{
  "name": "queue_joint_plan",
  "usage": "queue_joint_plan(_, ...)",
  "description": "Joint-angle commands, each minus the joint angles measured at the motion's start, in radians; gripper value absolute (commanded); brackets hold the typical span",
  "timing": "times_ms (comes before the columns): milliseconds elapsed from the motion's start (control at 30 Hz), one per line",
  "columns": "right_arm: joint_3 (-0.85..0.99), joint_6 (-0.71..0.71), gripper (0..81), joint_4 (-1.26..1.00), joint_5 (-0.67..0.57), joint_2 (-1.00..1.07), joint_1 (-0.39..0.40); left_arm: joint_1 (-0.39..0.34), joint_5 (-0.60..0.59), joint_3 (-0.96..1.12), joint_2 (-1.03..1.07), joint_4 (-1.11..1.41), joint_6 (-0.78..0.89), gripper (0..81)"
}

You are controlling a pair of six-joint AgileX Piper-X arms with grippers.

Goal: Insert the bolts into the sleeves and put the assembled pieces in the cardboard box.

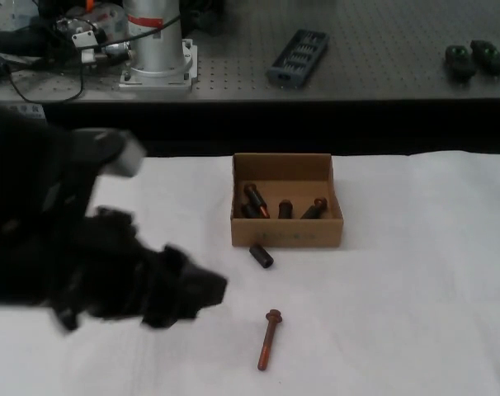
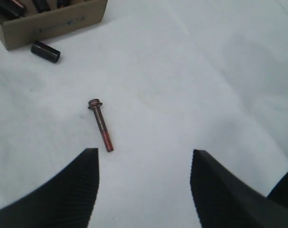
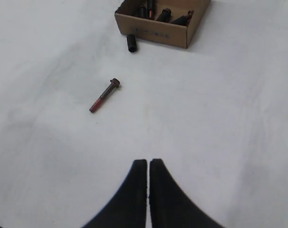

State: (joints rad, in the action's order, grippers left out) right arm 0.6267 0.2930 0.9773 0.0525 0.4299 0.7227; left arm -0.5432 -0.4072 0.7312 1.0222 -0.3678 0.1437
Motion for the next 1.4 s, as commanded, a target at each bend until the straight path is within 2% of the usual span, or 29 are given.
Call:
queue_joint_plan(0, -0.012, 0.025, 1.6, -0.040, -0.019, -0.005, -0.004, -0.004, 0.048, -0.046, -0.118, 0.030, 0.022, 41.9)
queue_joint_plan(200, -0.067, 0.076, 1.6, -0.181, -0.201, -0.005, -0.004, -0.004, 0.059, -0.058, -0.206, 0.029, 0.022, 41.9)
queue_joint_plan(400, -0.068, 0.118, 1.6, -0.183, -0.231, 0.067, -0.004, -0.004, 0.059, -0.058, -0.206, 0.025, 0.022, 41.9)
queue_joint_plan(633, -0.017, 0.192, 1.6, -0.258, -0.300, 0.389, 0.002, 0.007, 0.066, -0.058, -0.222, 0.022, 0.022, 41.9)
queue_joint_plan(800, 0.055, 0.240, 1.6, -0.348, -0.345, 0.599, 0.002, 0.061, 0.128, -0.058, -0.288, -0.005, 0.015, 41.9)
queue_joint_plan(1000, 0.155, 0.301, 1.6, -0.364, -0.346, 0.828, 0.002, 0.130, 0.133, -0.058, -0.379, -0.057, 0.005, 41.9)
queue_joint_plan(1167, 0.244, 0.300, 0.6, -0.364, -0.336, 1.020, 0.035, 0.137, 0.133, -0.058, -0.444, -0.059, 0.005, 41.9)
queue_joint_plan(1233, 0.282, 0.300, 4.5, -0.364, -0.333, 1.094, 0.050, 0.137, 0.133, -0.058, -0.459, -0.059, 0.005, 41.9)
queue_joint_plan(1367, 0.373, 0.356, 30.2, -0.354, -0.335, 1.216, 0.067, 0.137, 0.133, -0.058, -0.482, -0.067, 0.005, 41.9)
